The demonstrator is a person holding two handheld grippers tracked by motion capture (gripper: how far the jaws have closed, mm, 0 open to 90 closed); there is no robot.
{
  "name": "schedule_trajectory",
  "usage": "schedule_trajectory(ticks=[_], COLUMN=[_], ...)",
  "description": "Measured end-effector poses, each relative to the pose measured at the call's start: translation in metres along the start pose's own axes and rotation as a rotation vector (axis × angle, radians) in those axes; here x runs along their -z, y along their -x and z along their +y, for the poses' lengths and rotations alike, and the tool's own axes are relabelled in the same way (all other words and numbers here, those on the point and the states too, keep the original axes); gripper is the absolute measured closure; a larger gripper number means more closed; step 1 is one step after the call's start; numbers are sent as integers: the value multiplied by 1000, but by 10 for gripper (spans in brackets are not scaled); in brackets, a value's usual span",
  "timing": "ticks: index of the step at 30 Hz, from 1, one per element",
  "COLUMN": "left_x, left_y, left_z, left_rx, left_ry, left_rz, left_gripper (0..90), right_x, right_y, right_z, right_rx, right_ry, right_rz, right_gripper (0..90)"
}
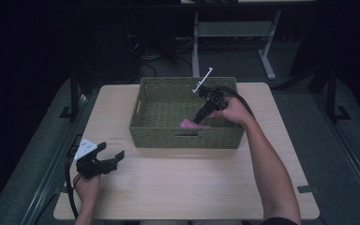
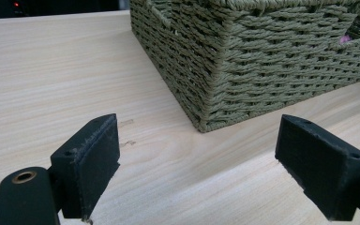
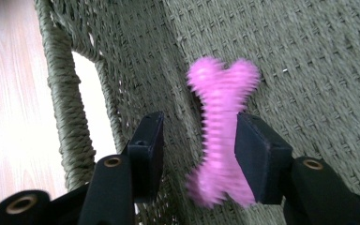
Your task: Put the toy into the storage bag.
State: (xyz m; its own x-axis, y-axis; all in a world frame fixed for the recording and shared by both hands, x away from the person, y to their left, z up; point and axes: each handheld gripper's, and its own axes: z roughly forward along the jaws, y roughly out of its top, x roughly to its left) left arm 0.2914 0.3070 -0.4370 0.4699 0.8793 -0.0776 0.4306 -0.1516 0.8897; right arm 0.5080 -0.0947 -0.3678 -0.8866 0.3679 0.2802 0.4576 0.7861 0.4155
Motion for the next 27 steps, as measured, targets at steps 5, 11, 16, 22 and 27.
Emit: schedule_trajectory(ticks=[5, 11, 16, 22, 27], left_x=[-1, -1, -1, 0, 0], left_y=[1, 1, 1, 2, 1], left_z=[0, 0, 0, 0, 0], left_rx=[-6, -4, -3, -8, -8], left_ry=[-5, -4, -4, -3, -4], left_rz=[-2, -8, -7, -6, -7], left_gripper=[136, 136, 136, 136, 136], right_x=[3, 16, 29, 42, 58], right_y=[-4, -11, -17, -28, -39], right_z=[-3, -8, -13, -16, -21], right_rx=[-4, -6, -11, -5, 2], right_ry=[14, 36, 71, 81, 115], right_rz=[-5, -21, -29, -46, -60], right_gripper=[489, 447, 425, 397, 379])
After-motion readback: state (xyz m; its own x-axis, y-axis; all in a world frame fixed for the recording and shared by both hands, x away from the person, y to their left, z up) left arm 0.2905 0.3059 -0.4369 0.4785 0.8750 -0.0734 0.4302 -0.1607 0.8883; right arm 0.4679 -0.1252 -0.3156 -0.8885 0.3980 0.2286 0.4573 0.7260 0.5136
